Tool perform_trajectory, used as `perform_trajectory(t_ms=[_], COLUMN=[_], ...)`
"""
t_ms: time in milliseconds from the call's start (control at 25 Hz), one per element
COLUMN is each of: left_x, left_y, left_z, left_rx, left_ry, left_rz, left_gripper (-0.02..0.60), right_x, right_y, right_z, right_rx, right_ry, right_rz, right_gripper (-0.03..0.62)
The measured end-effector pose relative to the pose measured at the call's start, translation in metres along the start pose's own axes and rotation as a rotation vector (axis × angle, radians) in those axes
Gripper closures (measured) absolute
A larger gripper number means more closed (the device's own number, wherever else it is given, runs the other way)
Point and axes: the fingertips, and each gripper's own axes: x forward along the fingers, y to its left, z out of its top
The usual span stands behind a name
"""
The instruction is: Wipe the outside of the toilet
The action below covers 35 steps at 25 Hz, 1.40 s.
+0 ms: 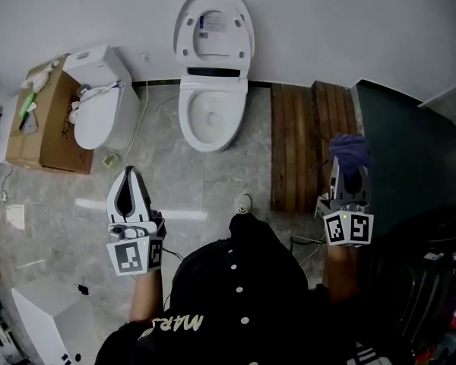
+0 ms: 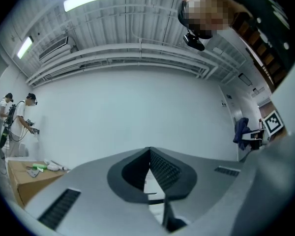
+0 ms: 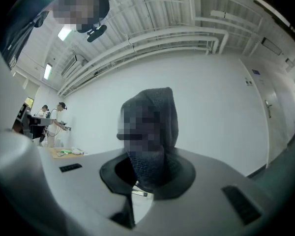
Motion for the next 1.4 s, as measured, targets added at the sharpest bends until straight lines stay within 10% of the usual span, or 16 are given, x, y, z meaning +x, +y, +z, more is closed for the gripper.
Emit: perform_trajectory(t_ms=[280,680,1400], left_x=[0.057,0.097,0.094], left_y=[-0.012,-0.028,0.025], left_z=[0.009,-0.003,-0.019], left_rx=[-0.092,-0.017,0.009], left_ry=[-0.032,-0.026,0.03], left_rz=[0.023,0.08,0.009], left_gripper=[0.571,0.571,0.571], right_x=[0.059,0.119,0.151], right_y=[-0.039,-0.068,0.002], right_z=[0.001,-0.022,-0.032], right_rx=[0.011,0.014,-0.019], right_ry=[0.0,0.036,0.052], right_rz=[0.015,0.055,0.12], right_gripper=[0.551,0.551,0.551])
